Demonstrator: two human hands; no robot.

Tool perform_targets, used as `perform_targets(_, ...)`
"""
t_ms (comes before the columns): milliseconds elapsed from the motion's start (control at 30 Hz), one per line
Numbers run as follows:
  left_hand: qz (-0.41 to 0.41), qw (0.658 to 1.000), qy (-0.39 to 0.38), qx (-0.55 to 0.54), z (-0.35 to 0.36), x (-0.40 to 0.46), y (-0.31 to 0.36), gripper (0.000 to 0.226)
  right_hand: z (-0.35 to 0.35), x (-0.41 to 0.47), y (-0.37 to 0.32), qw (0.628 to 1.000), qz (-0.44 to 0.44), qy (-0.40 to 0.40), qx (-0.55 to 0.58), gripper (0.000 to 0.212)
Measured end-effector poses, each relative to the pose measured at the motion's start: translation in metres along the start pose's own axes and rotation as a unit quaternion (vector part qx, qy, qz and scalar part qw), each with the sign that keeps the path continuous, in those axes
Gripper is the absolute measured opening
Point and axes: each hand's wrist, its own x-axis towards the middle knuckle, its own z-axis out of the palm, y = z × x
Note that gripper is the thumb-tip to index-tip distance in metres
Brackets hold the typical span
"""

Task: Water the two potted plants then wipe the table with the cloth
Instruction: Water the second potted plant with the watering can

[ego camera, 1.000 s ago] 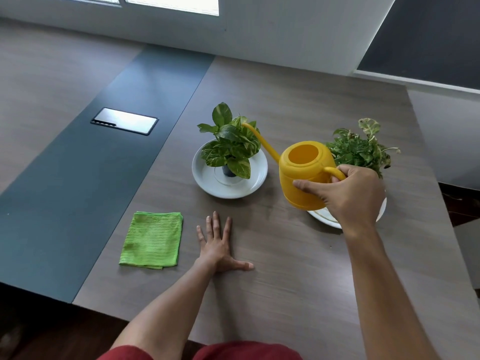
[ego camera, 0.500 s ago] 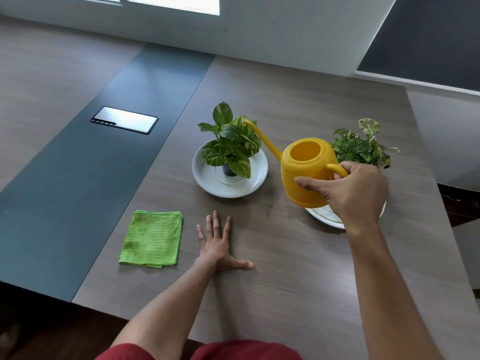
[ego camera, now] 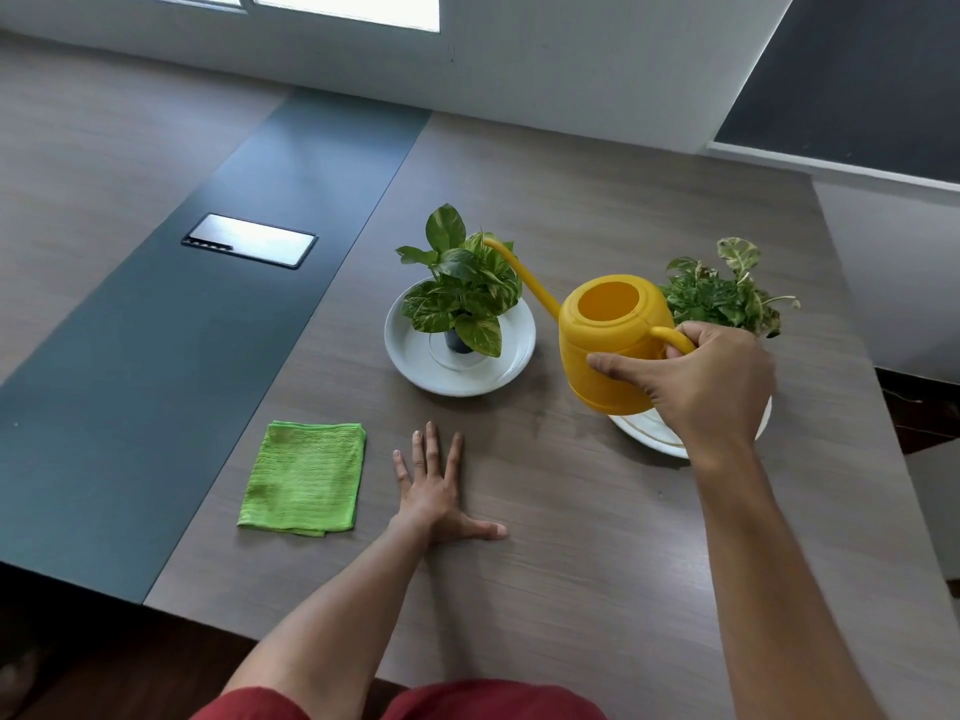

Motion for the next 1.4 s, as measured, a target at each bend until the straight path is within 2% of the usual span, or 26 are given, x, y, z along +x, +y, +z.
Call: perform_targets(1400, 0.004, 1.0, -0.008, -0.004, -0.002, -0.001, -0.001, 0.159, 0.021, 0.014, -0.02, 1.0, -0.019, -0.013, -0.019, 0.063)
